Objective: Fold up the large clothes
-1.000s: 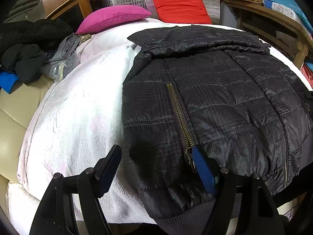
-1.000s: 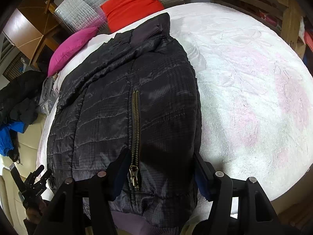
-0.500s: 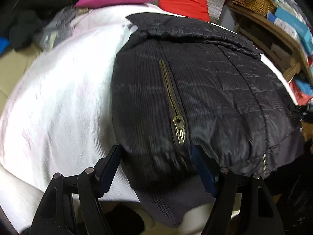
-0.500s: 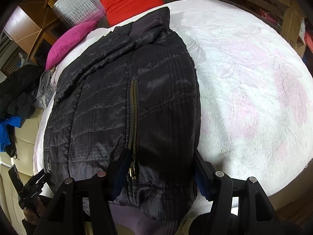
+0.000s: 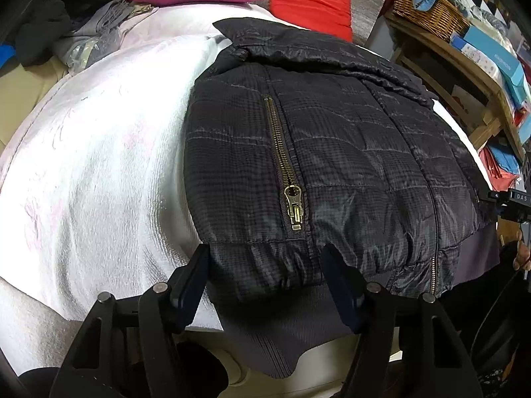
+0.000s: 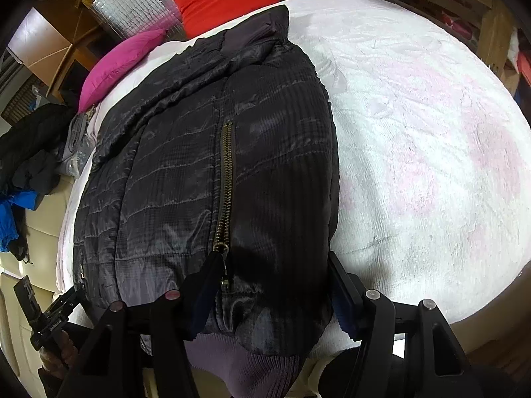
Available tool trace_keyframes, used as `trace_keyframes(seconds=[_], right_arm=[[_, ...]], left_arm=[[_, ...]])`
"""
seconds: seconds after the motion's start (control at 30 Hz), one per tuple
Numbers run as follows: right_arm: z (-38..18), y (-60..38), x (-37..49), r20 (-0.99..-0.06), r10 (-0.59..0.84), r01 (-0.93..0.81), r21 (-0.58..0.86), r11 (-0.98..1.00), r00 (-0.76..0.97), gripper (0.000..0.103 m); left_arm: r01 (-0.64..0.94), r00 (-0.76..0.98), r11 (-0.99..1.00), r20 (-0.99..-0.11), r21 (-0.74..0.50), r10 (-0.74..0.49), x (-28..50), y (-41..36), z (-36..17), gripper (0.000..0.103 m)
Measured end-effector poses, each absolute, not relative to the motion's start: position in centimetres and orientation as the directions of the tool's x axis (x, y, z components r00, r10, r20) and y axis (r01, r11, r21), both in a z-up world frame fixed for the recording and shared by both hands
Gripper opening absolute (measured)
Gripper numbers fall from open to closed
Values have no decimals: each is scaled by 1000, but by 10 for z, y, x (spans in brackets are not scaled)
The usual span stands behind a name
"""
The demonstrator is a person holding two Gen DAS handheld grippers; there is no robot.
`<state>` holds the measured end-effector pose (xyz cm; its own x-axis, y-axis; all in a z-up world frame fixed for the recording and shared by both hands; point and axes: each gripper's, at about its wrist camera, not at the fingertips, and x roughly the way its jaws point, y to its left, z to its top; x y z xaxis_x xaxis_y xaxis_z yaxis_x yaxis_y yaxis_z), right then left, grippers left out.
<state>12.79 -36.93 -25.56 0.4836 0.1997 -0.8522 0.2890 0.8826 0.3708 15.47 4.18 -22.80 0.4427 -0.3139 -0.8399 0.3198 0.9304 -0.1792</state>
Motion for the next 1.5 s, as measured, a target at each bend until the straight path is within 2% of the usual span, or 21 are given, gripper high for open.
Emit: trace_keyframes(seconds=[0.43, 0.6, 0.67, 0.73, 0.87, 0.9, 0.97, 1.0, 1.03, 1.13, 1.17, 1.2, 1.23, 1.27, 1.33, 1.43, 1.5], right_arm=[[-261, -368, 125, -870, 213, 297, 368, 881, 445, 65], [-257, -354, 120, -866, 186, 235, 323, 917, 463, 63], [-255, -348, 119, -862, 171, 207, 299, 932, 477, 57], [-251, -346, 117, -845, 182, 183, 309, 933, 503, 54], [-248, -349, 114, -821, 212, 166, 345, 924, 530, 52], [-250, -349, 115, -830, 206, 175, 339, 924, 518, 52], [-257, -351, 118, -855, 197, 204, 327, 923, 479, 57], [-259, -353, 118, -864, 191, 218, 321, 922, 466, 60], [-261, -352, 119, -871, 190, 228, 320, 920, 454, 66], [-262, -347, 120, -877, 183, 210, 301, 930, 445, 67], [-262, -345, 120, -874, 181, 197, 295, 935, 450, 67], [-261, -342, 120, -869, 183, 178, 292, 940, 460, 65], [-259, -338, 121, -863, 186, 167, 294, 941, 469, 55], [-255, -336, 120, -851, 189, 148, 294, 944, 489, 33], [-248, -335, 117, -822, 196, 135, 312, 940, 534, 30], [-248, -339, 116, -814, 225, 146, 351, 925, 535, 30], [-256, -342, 119, -838, 225, 176, 352, 919, 498, 33]], left_arm=[[310, 422, 920, -833, -239, -358, 144, 56, -227, 69], [304, 441, 913, -809, -273, -389, 139, 64, -223, 56], [290, 444, 910, -801, -296, -402, 141, 67, -223, 48], [283, 447, 903, -788, -324, -423, 143, 71, -222, 46], [277, 437, 904, -796, -325, -420, 144, 72, -224, 47], [272, 429, 906, -801, -326, -417, 145, 73, -226, 50], [264, 410, 906, -812, -331, -416, 146, 70, -228, 63], [265, 399, 905, -816, -333, -417, 145, 70, -230, 65], [269, 394, 906, -822, -326, -412, 145, 69, -231, 66], [292, 403, 904, -818, -311, -411, 142, 64, -229, 65], [299, 406, 900, -812, -316, -420, 141, 64, -228, 58], [303, 413, 899, -806, -317, -424, 140, 65, -227, 52], [302, 420, 899, -802, -318, -425, 140, 66, -226, 36], [298, 429, 898, -794, -325, -430, 141, 69, -225, 25], [300, 438, 883, -770, -361, -464, 141, 73, -221, 25], [310, 439, 892, -783, -328, -440, 142, 68, -222, 28], [289, 408, 904, -814, -314, -413, 145, 65, -229, 47]])
